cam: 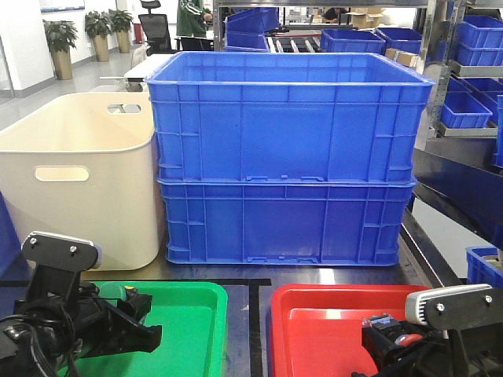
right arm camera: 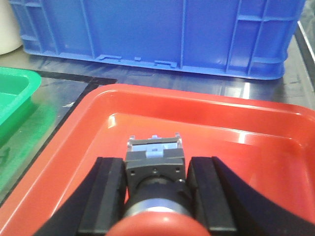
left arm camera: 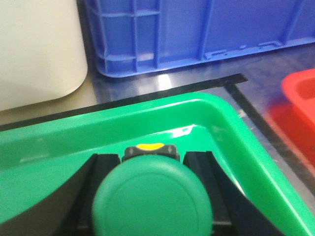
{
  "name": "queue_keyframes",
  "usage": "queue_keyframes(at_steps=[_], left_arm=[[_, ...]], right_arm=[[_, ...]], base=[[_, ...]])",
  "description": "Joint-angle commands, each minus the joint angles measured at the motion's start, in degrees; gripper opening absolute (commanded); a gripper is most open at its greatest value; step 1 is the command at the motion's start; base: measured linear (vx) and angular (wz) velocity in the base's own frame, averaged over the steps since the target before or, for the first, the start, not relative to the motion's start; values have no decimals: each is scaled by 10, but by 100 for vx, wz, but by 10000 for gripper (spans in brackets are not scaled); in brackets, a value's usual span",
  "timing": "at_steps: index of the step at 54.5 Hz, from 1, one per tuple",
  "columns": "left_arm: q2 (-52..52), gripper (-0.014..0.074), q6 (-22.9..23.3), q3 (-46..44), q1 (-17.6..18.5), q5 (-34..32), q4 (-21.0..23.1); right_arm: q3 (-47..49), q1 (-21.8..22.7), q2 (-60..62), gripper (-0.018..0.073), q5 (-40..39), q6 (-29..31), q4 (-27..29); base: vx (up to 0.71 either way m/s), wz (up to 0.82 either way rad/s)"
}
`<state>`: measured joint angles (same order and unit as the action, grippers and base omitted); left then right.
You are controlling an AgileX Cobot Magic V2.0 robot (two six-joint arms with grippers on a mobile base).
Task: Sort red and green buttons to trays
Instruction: 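Open both grippers to drop the buttons into the trays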
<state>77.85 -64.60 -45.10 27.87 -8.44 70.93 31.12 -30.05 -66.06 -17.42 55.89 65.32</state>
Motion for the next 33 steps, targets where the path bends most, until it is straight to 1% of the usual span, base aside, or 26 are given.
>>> queue_keyframes(at_steps=[1, 6, 9, 15, 23, 27, 33], left_arm=[[-11, 66, 0, -22, 3, -31, -5], [-10, 132, 0, -22, 3, -33, -3], [-8, 188, 0, -22, 3, -33, 0], [-3, 343, 0, -22, 3, -28, 0], [0, 535, 0, -22, 3, -12, -1], [0, 607, 0, -22, 3, -3, -1], [0, 650, 0, -22, 3, 7, -1]], right_arm=[[16, 0, 11, 36, -29, 3, -13], [16, 0, 11, 92, -27, 3, -13], [16, 0, 11, 130, -22, 3, -13], [16, 0, 11, 245, -9, 3, -13], [16, 0, 11, 435, 8, 3, -11], [16, 0, 11, 501, 8, 2, -11], [16, 0, 11, 559, 8, 2, -11]], base=[[0, 0], [0, 0], [0, 0], [0, 0], [0, 0], [0, 0], [0, 0]])
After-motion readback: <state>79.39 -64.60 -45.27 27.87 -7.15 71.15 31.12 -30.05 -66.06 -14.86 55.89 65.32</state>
